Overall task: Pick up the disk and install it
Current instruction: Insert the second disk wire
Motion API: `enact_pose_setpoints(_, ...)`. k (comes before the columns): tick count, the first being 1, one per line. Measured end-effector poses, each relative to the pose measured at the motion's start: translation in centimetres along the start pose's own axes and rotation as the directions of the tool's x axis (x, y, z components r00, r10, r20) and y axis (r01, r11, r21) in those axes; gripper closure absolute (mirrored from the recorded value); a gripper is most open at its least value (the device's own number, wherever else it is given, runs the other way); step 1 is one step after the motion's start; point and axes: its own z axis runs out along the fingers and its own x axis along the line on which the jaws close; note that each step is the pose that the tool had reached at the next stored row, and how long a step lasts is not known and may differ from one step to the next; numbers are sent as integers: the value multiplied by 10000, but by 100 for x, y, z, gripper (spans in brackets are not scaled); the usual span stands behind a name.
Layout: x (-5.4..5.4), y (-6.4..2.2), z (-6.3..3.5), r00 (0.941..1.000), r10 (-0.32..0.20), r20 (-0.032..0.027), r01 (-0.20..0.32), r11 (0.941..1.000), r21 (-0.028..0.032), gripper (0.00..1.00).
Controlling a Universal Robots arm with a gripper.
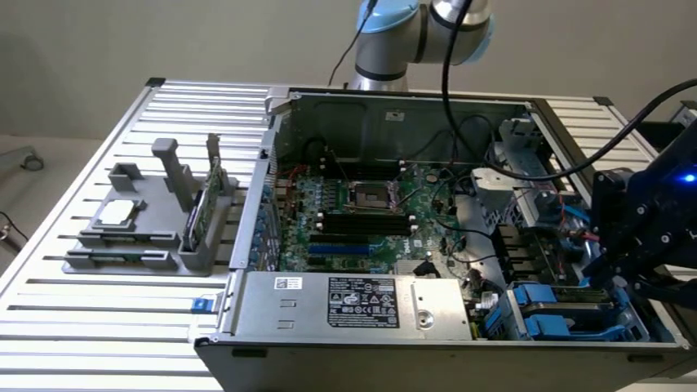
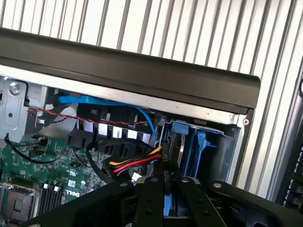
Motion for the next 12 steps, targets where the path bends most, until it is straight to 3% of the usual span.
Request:
enact_pose_setpoints(4, 0, 0, 0, 9992, 396, 105, -397, 9992, 11, 84)
enact_pose_setpoints(7, -1, 0, 4, 9977, 636, 220, -637, 9980, 41, 84)
enact_pose_setpoints(9, -1, 0, 8, 9965, 789, 275, -792, 9968, 114, 84)
enact_pose_setpoints(12, -1, -1, 14, 9945, 996, 318, -1005, 9945, 283, 84)
